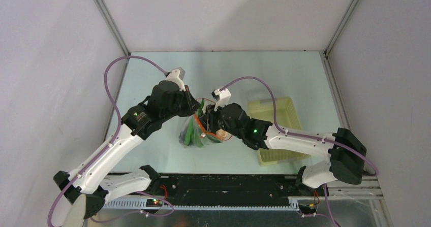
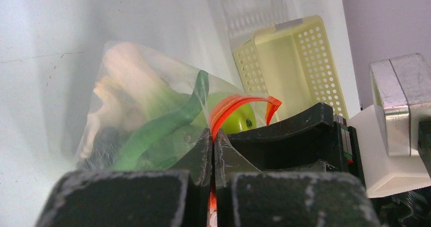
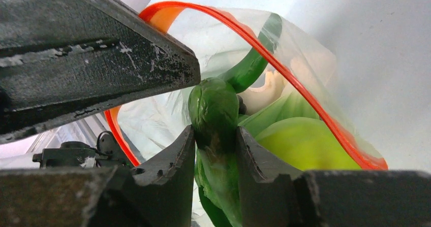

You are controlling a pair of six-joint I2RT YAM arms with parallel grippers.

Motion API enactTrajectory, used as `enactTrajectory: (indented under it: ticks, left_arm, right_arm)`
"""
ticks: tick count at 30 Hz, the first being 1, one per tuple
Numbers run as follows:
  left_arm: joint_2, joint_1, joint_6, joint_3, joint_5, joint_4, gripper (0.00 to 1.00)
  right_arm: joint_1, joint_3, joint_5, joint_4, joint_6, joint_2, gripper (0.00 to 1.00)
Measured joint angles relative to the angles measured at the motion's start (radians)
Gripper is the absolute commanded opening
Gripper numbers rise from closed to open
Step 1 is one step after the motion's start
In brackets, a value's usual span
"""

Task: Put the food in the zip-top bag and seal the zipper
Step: Place the fake vegetable in the zipper food storage bag.

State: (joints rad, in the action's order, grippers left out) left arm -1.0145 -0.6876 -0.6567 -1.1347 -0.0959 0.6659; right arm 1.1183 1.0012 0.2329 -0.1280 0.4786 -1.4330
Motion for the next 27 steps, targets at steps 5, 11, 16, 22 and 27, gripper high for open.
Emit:
enactTrajectory:
  ticks: [5, 11, 16, 22, 27]
  left_arm:
    - [0.0, 0.0, 0.0, 0.0, 0.003, -0.003, 0.0]
    - [0.0, 0.005, -0.008, 0.0, 0.003, -0.005, 0.0]
    - [0.0, 0.014, -0.017, 0.0, 0.011, -0.006, 0.0]
    - [0.0, 0.016, -0.024, 0.0, 0.023, -0.006, 0.0]
    - [0.0, 0.016, -0.024, 0.0, 0.024, -0.006, 0.0]
  right_arm:
    - [0.009, 0.034, 0.015, 0.057, 0.002, 0.001, 0.47]
    - [0.011, 0.037, -0.011, 0.093, -0.019, 0.041, 0.65]
    - [0.011, 0.037, -0.03, 0.101, -0.044, 0.124, 0.68]
    - [0.011, 0.037, -0.035, 0.094, -0.072, 0.206, 0.7]
    - [-0.002, 0.037, 0.023, 0.161, -0.071, 0.266, 0.67]
